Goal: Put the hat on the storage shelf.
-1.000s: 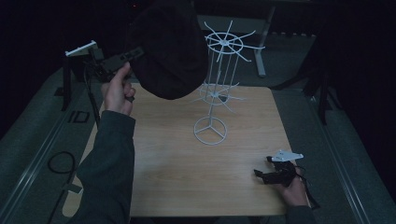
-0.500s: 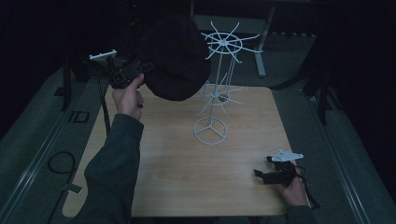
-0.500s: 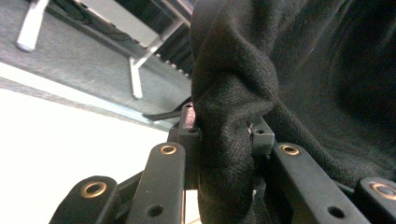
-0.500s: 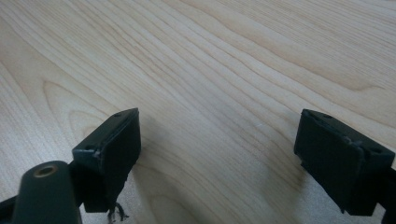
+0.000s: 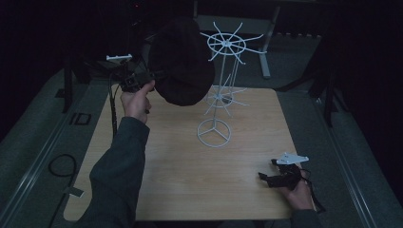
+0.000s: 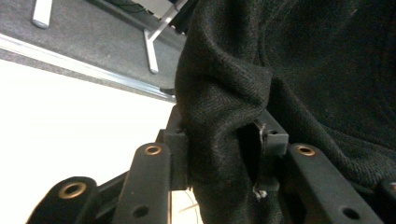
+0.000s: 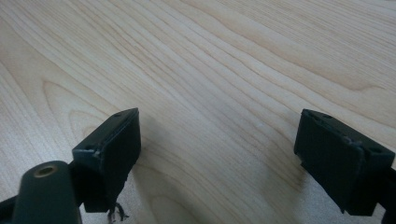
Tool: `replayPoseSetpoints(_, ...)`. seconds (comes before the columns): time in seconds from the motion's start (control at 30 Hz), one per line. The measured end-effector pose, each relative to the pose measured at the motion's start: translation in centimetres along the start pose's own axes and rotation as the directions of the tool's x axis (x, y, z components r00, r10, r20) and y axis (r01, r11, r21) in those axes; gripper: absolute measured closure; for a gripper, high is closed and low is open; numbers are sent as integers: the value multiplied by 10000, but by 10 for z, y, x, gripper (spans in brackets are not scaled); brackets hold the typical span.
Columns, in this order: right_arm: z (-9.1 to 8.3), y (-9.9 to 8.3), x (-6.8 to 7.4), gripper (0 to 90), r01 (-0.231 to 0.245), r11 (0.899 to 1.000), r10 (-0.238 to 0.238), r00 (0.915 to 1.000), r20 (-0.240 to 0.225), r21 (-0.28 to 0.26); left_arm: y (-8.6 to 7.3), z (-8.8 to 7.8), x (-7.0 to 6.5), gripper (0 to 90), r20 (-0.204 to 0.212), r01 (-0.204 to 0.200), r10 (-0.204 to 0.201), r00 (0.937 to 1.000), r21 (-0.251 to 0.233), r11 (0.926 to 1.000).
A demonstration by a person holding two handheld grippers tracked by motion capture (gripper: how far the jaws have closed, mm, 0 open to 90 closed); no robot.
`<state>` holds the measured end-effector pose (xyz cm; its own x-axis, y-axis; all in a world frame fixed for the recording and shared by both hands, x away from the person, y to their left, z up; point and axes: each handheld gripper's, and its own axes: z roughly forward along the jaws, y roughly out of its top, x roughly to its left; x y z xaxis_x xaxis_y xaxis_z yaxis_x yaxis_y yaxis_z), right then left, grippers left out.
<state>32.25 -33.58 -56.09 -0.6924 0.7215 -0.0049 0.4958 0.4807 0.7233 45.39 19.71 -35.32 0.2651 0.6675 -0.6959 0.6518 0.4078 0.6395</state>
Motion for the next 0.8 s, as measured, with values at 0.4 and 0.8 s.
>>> replayPoseSetpoints(0.4, 0, 0, 0, 145, 10, 10000, -10, 10000, 4, -4, -2, 7, 0, 536, -208, -181, 190, 9996, 409, 9990)
replayPoseSetpoints(0.8, 0, 0, 0, 145, 9, 10000, -9, 10000, 5, -5, -1, 6, -5, 457, -614, -568, 585, 9964, 287, 9980)
